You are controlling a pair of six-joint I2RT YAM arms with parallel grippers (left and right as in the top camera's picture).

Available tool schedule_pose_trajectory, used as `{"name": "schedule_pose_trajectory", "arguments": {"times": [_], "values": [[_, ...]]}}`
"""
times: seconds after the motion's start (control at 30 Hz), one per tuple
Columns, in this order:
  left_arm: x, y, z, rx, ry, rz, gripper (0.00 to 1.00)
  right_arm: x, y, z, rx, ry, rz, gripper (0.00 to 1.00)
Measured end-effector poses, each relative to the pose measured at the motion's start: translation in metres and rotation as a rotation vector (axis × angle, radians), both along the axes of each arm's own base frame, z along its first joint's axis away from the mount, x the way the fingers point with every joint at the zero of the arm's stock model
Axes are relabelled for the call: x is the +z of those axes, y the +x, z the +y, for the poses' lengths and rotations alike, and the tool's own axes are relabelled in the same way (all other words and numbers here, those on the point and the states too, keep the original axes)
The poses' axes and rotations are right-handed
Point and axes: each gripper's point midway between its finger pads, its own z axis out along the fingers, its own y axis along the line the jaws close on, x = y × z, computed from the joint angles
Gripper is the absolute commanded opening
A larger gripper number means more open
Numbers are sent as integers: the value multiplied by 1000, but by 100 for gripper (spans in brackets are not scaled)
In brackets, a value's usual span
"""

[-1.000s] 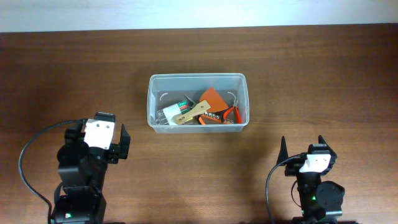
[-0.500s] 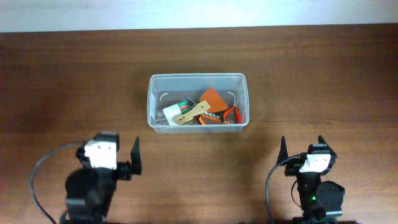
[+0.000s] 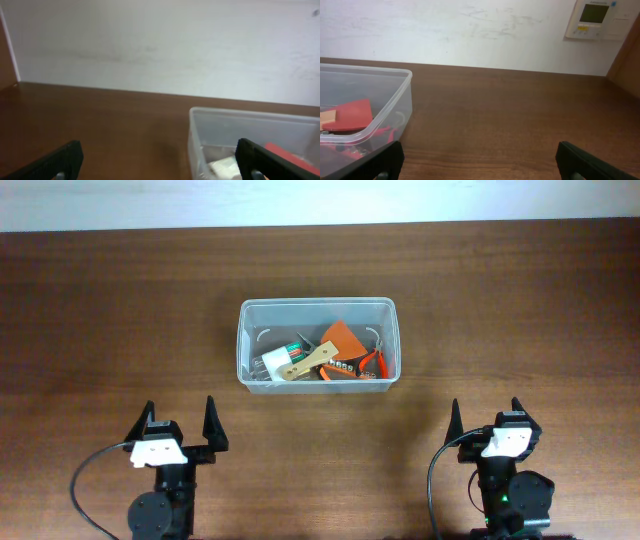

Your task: Pack container

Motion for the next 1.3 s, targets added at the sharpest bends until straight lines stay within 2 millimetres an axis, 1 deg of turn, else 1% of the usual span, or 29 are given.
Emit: {"name": "schedule_pose_trajectory", "arguments": {"times": [0.17,0.23,0.43,0.6,1.3], "values": [[-32,-1,4,25,8,73,99,0,0,0,0,0,0,99],[-37,-1,3,17,30,94,99,0,0,0,0,0,0,99],[-40,-1,-15,-90,137,102,99,0,0,0,0,0,0,99],[-40,-2,-21,-127,168,99,99,0,0,0,0,1,0,99],[-40,-2,-22,-134,183,98,99,0,0,0,0,0,0,99]]}}
